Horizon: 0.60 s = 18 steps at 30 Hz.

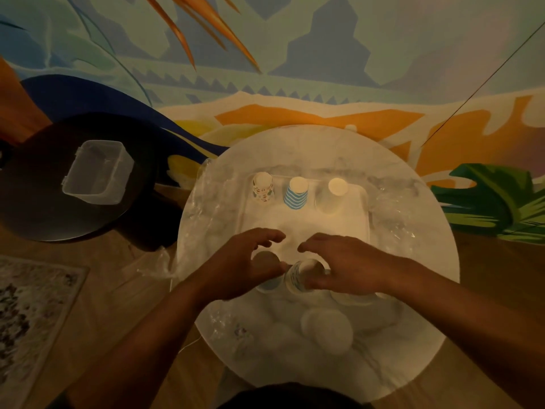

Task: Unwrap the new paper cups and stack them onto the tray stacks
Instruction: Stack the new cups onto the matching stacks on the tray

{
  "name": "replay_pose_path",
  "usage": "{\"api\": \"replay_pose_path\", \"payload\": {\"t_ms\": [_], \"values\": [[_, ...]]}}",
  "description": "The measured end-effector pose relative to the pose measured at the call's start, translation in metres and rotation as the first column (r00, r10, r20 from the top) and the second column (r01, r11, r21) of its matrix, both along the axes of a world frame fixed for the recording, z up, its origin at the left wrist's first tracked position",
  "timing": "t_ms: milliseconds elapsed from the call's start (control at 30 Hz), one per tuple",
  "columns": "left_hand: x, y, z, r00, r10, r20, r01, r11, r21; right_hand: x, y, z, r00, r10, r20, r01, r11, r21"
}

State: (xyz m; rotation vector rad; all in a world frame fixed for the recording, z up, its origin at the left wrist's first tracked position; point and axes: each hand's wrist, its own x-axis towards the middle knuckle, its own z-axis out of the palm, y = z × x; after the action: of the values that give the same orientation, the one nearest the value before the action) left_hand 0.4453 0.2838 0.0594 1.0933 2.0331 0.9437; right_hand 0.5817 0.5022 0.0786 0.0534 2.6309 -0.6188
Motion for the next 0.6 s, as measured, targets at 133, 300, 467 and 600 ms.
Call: {"api": "replay_pose_path", "payload": {"t_ms": [133,300,467,600], "values": [[0.016,-0.003,-0.007,0.992,-0.067,-0.104,0.064,0.997,-0.037,0.010,-0.011,-0.012,0.998,0.032,0.048,-0.036,0.995,0.089],[0.019,-0.004,-0.016,0.983,-0.057,-0.176,0.052,0.998,-0.035,0.013,-0.019,-0.014,0.999,0.016,0.045,-0.023,0.990,0.140],[0.011,-0.009,-0.014,0.972,-0.101,-0.212,0.088,0.994,-0.066,0.016,-0.022,-0.014,0.999,0.018,0.042,-0.023,0.992,0.120],[0.000,-0.014,-0.012,0.976,-0.087,-0.199,0.068,0.993,-0.097,0.019,-0.022,-0.015,0.999,0.021,0.026,-0.023,0.995,0.098]]}}
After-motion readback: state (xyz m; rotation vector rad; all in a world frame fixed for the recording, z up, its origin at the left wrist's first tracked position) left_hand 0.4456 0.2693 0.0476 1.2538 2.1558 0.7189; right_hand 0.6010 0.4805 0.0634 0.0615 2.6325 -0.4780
